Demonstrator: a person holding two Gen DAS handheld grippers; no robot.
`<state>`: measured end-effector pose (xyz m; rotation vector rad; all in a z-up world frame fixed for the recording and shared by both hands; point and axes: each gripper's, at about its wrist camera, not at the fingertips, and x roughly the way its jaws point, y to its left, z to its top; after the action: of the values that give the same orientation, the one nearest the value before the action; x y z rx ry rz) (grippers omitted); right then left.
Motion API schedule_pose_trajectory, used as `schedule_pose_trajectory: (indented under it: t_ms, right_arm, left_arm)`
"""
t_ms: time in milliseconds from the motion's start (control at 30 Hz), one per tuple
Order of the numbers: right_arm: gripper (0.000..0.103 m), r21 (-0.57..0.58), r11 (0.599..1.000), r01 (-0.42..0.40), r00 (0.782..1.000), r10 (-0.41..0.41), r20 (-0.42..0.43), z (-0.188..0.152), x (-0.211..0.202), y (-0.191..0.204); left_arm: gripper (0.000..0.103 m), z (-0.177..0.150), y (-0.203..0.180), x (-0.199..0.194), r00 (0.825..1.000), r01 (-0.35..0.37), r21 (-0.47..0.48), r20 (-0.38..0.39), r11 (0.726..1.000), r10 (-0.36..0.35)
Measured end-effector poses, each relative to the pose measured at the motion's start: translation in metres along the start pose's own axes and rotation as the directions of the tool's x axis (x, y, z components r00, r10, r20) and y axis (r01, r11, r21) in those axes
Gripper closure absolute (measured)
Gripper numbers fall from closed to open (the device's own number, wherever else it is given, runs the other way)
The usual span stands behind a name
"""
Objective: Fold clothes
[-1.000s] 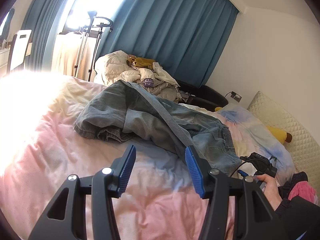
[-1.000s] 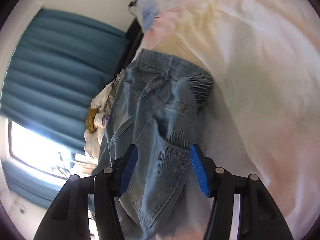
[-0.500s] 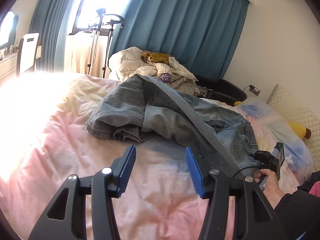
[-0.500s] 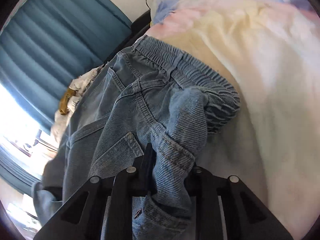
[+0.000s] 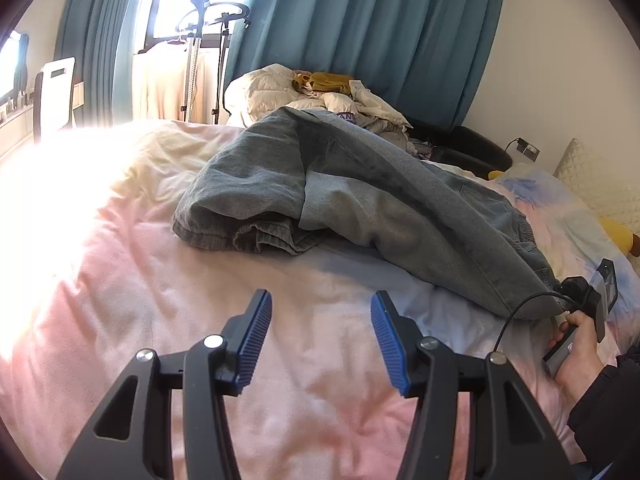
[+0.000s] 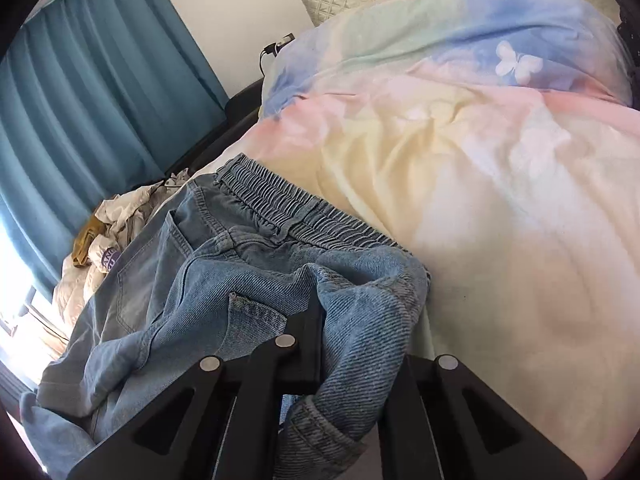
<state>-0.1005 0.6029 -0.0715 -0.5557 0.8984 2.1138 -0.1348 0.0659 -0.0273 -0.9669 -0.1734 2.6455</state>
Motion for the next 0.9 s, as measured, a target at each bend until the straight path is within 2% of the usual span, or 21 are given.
schedule_pose_trajectory:
  t_ms: [133,233,300,367,433,533,600,633,700,767,867,900]
  right_arm:
    - [0.092,-0.001,1.000,-0.002,1.000,0.002,-0.031,-0.001,-0.023,0.001]
    - [0.079,-0.030,1.000,-0.008,0.999,0.007,-0.039,-0.002,-0.049,0.003]
    - [0.052,-0.042,0.999,0.012,1.000,-0.011,0.017,0.000,-0.073,0.006]
    - [0.045,-0.037,0.999,0.008,0.995,-0.004,0.099,0.001,-0.103,0.007]
    - [0.042,-0.050,0.998,-0.040,0.989,0.047,0.142,0.003,-0.125,0.016]
    - [0.041,-0.142,0.980,-0.142,0.979,0.160,0.129,-0.003,-0.144,0.049]
    - [0.041,-0.258,0.938,-0.232,0.962,0.260,0.083,-0.018,-0.151,0.085]
    - [0.041,-0.332,0.903,-0.272,0.951,0.304,0.048,-0.032,-0.155,0.107]
    - [0.041,-0.455,0.809,-0.373,0.917,0.395,-0.050,-0.065,-0.154,0.150]
    - [0.042,-0.542,0.697,-0.470,0.871,0.466,-0.157,-0.098,-0.150,0.192]
    - [0.042,-0.614,0.570,-0.547,0.820,0.514,-0.252,-0.141,-0.139,0.237]
    - [0.042,-0.633,0.535,-0.559,0.810,0.516,-0.278,-0.152,-0.134,0.249]
  left_arm:
    - [0.050,0.003,0.000,-0.009,1.000,0.003,-0.007,0.018,1.000,-0.003]
    - [0.050,0.004,0.003,-0.016,1.000,-0.005,-0.034,0.030,0.999,0.006]
    - [0.050,0.003,0.007,-0.020,1.000,0.002,-0.058,0.030,0.998,-0.001]
    - [0.050,0.003,0.010,-0.025,0.999,0.010,-0.080,0.031,0.997,-0.007]
    - [0.050,0.003,0.011,-0.030,0.999,0.017,-0.086,0.034,0.996,-0.014]
    - [0.050,0.004,0.011,-0.038,0.999,0.017,-0.082,0.043,0.997,-0.013]
    - [0.050,0.004,0.012,-0.042,0.999,0.010,-0.077,0.049,0.997,-0.006]
    - [0.050,0.004,0.014,-0.042,0.999,0.005,-0.081,0.049,0.997,-0.001]
    - [0.050,0.003,0.018,-0.044,0.999,-0.005,-0.089,0.048,0.996,0.009]
    - [0.050,0.001,0.022,-0.040,0.999,-0.017,-0.100,0.038,0.995,0.021]
    - [0.050,-0.001,0.030,-0.032,0.999,-0.045,-0.113,0.020,0.993,0.047]
    - [0.050,-0.001,0.032,-0.028,0.998,-0.052,-0.117,0.013,0.992,0.054]
